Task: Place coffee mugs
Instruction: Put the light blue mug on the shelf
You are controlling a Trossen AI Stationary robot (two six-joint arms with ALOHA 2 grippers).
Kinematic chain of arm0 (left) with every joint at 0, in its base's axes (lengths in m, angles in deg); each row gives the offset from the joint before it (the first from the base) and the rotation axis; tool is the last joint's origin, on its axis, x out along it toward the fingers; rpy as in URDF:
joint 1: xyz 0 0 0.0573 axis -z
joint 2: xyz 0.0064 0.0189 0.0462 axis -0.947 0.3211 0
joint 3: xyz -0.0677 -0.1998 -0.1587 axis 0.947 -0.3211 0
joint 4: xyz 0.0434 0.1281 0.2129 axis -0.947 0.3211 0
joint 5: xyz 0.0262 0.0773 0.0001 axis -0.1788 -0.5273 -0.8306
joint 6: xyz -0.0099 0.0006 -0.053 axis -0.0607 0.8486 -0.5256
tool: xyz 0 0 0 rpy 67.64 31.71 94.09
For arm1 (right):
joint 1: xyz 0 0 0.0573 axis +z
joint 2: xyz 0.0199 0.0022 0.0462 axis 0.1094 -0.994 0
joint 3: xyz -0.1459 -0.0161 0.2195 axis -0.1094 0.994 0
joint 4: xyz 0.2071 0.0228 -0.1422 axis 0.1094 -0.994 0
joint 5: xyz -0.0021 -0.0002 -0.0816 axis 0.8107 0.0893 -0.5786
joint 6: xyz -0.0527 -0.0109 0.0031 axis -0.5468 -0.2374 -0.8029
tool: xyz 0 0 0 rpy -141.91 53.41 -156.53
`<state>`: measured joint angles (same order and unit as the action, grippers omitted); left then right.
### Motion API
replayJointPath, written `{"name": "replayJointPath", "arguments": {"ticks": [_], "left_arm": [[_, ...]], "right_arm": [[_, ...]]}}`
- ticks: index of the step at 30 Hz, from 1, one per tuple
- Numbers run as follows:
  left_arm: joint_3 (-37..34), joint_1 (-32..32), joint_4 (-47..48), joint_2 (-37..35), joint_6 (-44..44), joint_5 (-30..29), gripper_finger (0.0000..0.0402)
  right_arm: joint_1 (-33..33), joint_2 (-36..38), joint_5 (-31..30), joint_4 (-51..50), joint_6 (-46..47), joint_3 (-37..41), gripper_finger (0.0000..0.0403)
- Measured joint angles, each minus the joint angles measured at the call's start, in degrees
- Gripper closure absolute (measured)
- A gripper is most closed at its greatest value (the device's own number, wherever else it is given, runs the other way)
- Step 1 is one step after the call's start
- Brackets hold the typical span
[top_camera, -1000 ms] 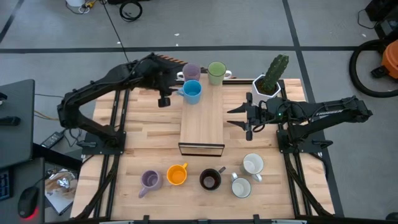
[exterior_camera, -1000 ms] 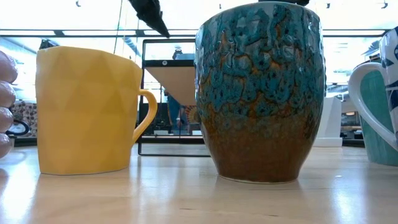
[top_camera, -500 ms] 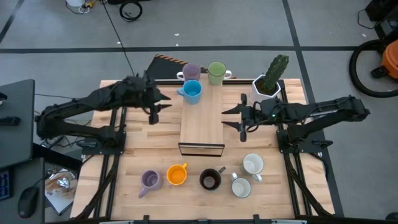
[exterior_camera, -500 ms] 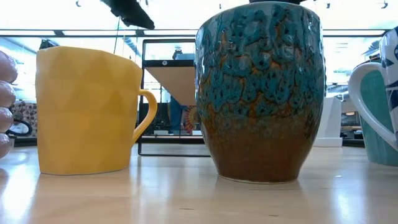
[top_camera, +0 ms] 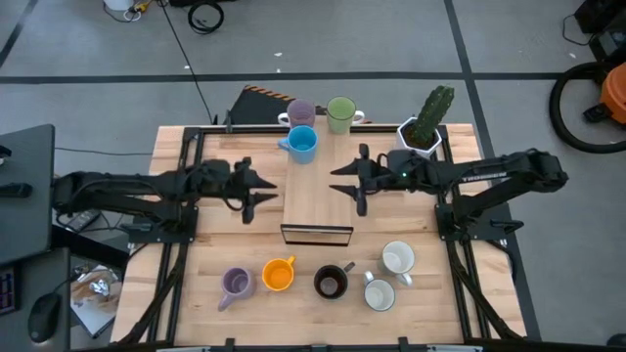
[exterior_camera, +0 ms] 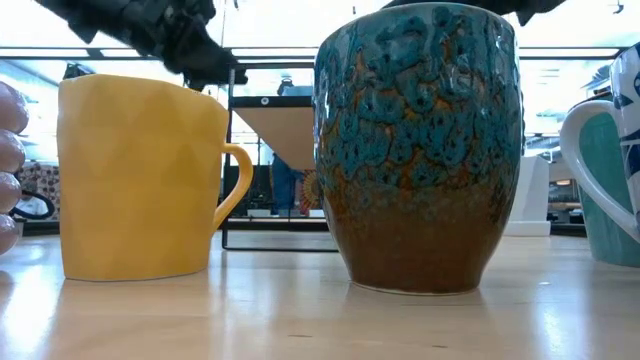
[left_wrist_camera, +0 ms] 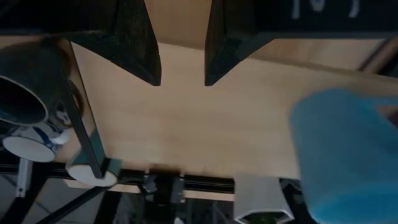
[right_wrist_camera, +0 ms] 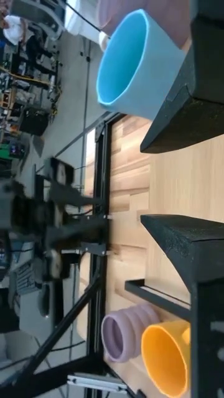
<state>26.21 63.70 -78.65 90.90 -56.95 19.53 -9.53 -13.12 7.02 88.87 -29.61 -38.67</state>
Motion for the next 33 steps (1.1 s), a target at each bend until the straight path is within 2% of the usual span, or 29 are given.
{"name": "replayJointPath", "arguments": {"ticks": [8,12,16,23,25,30,33], "left_arm": [[-9.78,3.86,-13.41,-0.01,-0.87,-2.86,0.0271],[-12.41,4.35,-16.0,0.01,-0.79,-5.43,0.0271],[-13.27,4.33,-16.72,0.01,-1.35,-5.6,0.0271],[-13.89,4.35,-17.53,0.03,-3.63,-5.99,0.0271],[-13.89,4.37,-18.44,0.03,-3.59,-7.69,0.0271],[-13.87,4.33,-22.31,0.57,-3.56,-16.86,0.0271],[-13.87,4.33,-22.75,1.46,-3.56,-18.59,0.0271]], "right_arm": [[-3.75,-2.5,1.23,3.57,3.62,-0.03,0.0227],[-5.15,-4.21,3.16,6.97,4.61,-0.55,0.0227],[-5.57,-8.25,3.18,6.58,4.52,-4.5,0.0227],[-5.58,-15.37,-0.71,2.82,3.88,-11.24,0.0227],[-5.62,-17.28,-1.5,0.17,3.86,-12.7,0.0227],[-6.69,-20.54,-1.98,-3.13,5.38,-14.45,0.0227],[-7.77,-21.62,-2.83,-4.06,6.51,-14.77,0.0227]]}}
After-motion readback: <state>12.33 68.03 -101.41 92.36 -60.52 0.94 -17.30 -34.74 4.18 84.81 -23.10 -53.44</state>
